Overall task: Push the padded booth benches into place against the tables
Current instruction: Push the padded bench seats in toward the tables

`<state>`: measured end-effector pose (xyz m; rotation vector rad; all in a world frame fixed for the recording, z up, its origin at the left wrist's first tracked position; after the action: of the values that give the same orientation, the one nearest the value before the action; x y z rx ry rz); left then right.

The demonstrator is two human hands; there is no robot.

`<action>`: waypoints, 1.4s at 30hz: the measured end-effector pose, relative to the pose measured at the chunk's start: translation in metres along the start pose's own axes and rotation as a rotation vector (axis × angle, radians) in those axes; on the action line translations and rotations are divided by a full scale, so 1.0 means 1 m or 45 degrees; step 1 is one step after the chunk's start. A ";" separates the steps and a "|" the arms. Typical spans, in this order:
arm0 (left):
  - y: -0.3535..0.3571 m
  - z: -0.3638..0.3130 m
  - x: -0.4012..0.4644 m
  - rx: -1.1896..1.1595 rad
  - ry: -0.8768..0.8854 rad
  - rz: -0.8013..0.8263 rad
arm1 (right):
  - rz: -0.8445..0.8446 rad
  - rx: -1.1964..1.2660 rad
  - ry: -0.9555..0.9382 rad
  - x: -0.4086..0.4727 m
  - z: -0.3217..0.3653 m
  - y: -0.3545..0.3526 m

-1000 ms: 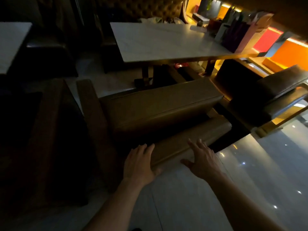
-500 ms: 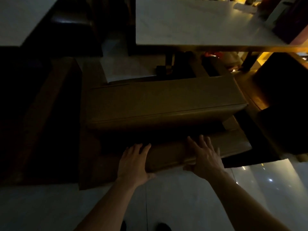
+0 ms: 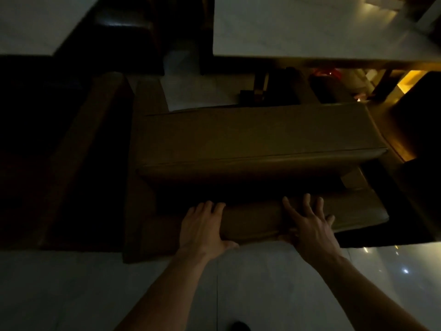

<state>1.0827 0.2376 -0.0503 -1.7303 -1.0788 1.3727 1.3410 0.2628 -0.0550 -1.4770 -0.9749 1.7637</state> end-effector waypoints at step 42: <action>-0.009 0.054 -0.011 0.044 -0.005 -0.075 | 0.023 0.029 0.030 0.001 0.070 -0.010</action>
<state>1.0267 0.2322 -0.0500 -1.6591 -1.0933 1.3512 1.2723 0.2588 -0.0405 -1.4930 -0.9292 1.7604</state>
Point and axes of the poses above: each hand's wrist, its own x-axis towards the middle knuckle, its own y-axis out of the palm, z = x × y, the point moved 3 cm from there along x, towards the middle knuckle, and after that the axes turned 11 degrees about z, right-handed, at the moved point
